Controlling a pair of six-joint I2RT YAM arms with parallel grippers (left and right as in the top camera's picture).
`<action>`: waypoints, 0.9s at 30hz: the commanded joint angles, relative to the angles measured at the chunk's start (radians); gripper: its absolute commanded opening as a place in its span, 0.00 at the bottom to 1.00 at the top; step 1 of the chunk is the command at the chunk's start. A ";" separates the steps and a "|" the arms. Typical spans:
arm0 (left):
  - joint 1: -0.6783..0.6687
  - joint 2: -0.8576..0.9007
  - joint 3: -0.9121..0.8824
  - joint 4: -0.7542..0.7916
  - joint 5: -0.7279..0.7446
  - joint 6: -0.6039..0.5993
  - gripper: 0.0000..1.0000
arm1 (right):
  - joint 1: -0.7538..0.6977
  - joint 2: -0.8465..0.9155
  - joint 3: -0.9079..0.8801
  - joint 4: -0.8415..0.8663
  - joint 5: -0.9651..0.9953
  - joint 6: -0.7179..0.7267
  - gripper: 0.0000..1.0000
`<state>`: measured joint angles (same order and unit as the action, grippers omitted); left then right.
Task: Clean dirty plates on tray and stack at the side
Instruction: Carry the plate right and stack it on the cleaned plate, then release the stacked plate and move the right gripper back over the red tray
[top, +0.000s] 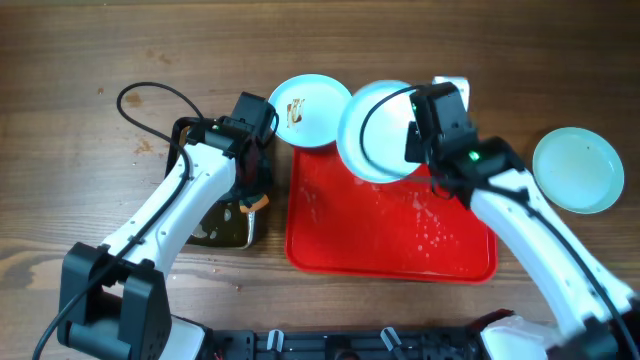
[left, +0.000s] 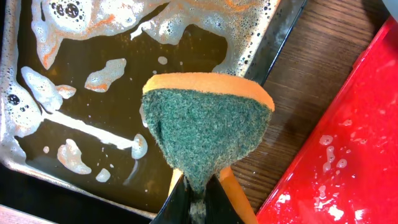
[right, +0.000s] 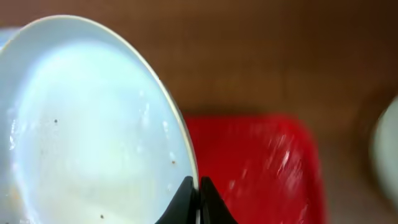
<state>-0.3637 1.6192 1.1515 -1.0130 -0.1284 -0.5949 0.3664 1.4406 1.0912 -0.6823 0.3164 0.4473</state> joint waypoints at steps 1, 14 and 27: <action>0.007 -0.009 -0.008 -0.001 0.009 0.016 0.04 | -0.171 0.055 -0.010 -0.005 -0.125 0.193 0.04; 0.007 -0.009 -0.008 0.008 0.009 0.015 0.04 | -1.088 0.060 -0.025 -0.119 -0.354 0.129 0.04; 0.007 -0.009 -0.008 -0.009 0.009 0.016 0.04 | -1.157 0.262 -0.137 -0.010 -0.324 0.184 0.04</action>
<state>-0.3637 1.6192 1.1507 -1.0149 -0.1249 -0.5949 -0.7910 1.6646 0.9604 -0.7078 -0.0189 0.6144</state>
